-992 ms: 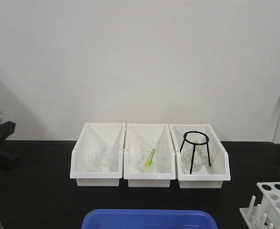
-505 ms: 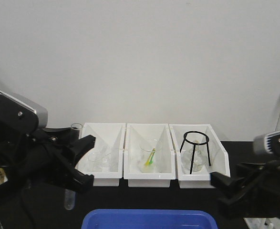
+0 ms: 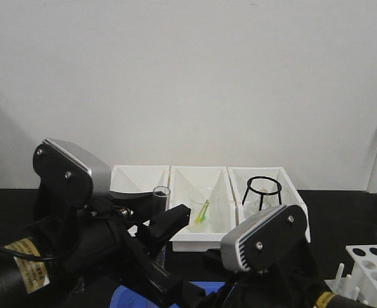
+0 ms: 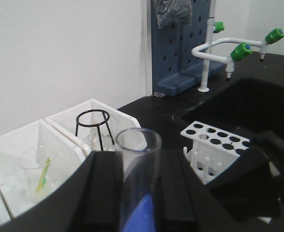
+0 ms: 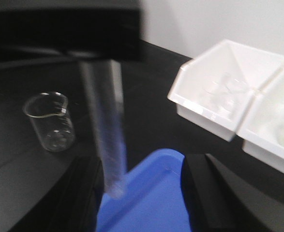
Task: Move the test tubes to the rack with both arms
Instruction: 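Bring the tube toward the right gripper and grasp it with the right gripper, then open the left gripper and carry the tube over the rack with the right gripper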
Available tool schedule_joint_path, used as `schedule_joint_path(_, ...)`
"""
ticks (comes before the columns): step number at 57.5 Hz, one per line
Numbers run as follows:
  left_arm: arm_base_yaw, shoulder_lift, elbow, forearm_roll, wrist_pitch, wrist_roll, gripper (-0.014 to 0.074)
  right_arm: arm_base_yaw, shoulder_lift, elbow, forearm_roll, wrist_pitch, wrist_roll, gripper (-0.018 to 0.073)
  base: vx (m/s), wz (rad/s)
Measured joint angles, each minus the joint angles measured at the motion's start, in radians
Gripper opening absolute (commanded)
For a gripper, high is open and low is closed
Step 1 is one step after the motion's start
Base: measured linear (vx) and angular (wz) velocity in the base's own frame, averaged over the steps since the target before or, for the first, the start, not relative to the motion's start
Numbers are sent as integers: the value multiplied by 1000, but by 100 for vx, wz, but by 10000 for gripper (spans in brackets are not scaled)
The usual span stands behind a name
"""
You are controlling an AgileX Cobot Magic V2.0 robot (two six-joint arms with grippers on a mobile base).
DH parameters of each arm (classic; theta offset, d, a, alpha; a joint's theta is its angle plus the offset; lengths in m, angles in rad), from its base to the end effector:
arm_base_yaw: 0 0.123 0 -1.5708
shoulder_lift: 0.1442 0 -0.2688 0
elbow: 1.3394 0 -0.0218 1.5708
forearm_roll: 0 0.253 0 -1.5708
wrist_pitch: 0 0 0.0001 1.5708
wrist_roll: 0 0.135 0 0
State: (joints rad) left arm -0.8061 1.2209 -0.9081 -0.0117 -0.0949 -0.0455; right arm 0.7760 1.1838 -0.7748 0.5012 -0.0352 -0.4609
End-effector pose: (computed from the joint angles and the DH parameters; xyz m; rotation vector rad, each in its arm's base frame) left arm 0.2288 -0.2383 0.3331 0.6369 1.6229 -0.6389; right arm 0.2239 0.2166 0.2858 -0.6716 1.7752 0.5459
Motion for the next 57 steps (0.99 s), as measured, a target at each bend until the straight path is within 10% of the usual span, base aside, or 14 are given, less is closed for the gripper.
schedule_joint_path(42, -105, 0, 0, -1, -11, -52, -20, 60, 0, 0, 3, -115, -20, 415, 0, 0)
schedule_joint_path(57, -106, 0, 0, -1, -10, -59, -20, 60, 0, 0, 3, -117, -20, 207, 0, 0)
